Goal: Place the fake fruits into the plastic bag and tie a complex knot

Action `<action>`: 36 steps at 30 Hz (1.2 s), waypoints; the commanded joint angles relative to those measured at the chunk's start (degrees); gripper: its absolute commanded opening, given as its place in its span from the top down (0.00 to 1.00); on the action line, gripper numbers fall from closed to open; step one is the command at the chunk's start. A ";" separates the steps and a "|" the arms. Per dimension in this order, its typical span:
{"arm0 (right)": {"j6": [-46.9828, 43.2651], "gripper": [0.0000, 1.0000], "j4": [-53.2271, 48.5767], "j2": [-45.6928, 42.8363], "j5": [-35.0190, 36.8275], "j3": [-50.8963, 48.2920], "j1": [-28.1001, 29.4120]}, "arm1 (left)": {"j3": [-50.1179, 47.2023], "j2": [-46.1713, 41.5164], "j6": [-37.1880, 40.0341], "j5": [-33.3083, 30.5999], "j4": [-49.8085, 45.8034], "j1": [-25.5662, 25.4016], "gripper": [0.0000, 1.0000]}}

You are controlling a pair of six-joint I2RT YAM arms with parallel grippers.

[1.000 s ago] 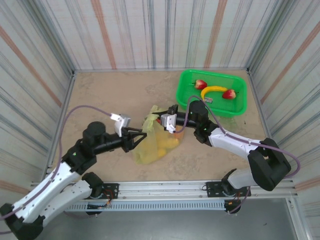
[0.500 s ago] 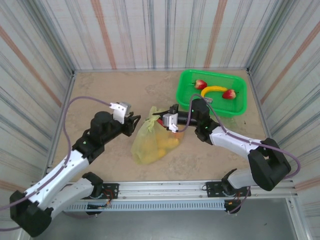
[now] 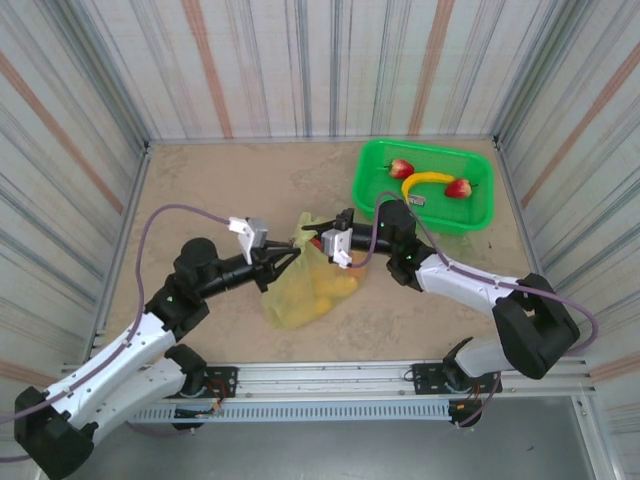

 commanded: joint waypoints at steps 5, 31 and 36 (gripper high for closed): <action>-16.73 1.00 6.00 4.78 11.27 2.68 4.12 | 4.04 -10.31 5.85 -14.83 -9.82 0.44 0.80; -12.30 1.00 9.77 4.44 12.29 3.20 3.97 | 7.57 17.75 14.26 2.23 -4.00 14.62 0.65; -10.10 1.00 10.49 4.35 11.29 3.34 3.32 | 7.41 18.58 16.43 3.98 -3.26 13.34 0.62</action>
